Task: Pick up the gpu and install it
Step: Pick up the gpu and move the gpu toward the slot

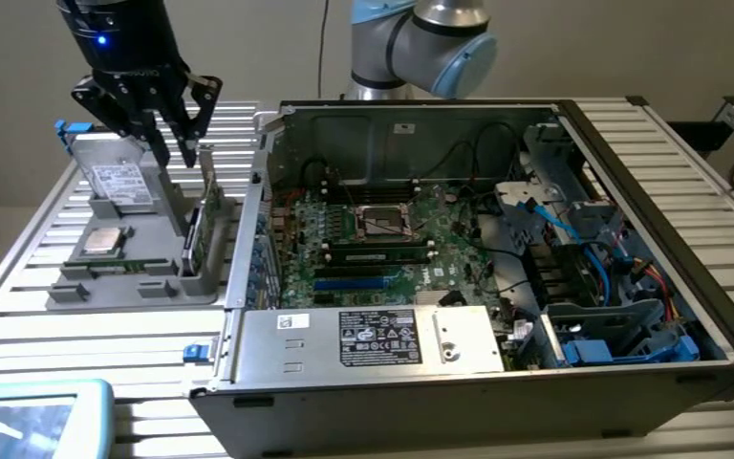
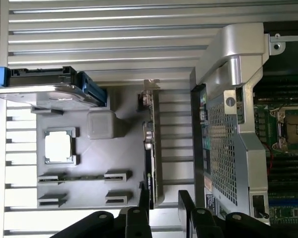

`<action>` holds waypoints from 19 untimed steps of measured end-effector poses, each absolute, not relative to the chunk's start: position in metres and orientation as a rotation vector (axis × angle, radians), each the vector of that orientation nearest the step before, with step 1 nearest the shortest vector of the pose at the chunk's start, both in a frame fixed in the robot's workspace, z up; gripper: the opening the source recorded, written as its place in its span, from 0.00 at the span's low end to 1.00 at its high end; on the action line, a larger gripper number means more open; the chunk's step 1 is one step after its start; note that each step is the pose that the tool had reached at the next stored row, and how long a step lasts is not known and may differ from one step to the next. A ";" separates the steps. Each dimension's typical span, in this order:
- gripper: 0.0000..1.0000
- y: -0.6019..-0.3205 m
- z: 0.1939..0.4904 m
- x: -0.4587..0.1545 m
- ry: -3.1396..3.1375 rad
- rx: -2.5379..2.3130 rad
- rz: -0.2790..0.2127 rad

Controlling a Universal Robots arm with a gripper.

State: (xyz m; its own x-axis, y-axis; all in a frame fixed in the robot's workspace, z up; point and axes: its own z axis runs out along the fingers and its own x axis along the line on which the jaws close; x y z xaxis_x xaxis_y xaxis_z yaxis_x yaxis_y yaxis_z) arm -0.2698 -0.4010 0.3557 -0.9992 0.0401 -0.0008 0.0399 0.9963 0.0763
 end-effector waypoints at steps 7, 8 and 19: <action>0.36 -0.396 0.351 -0.271 3.140 0.056 0.110; 0.36 -0.394 0.350 -0.271 3.140 0.056 0.107; 0.44 -0.385 0.336 -0.274 3.146 0.050 0.087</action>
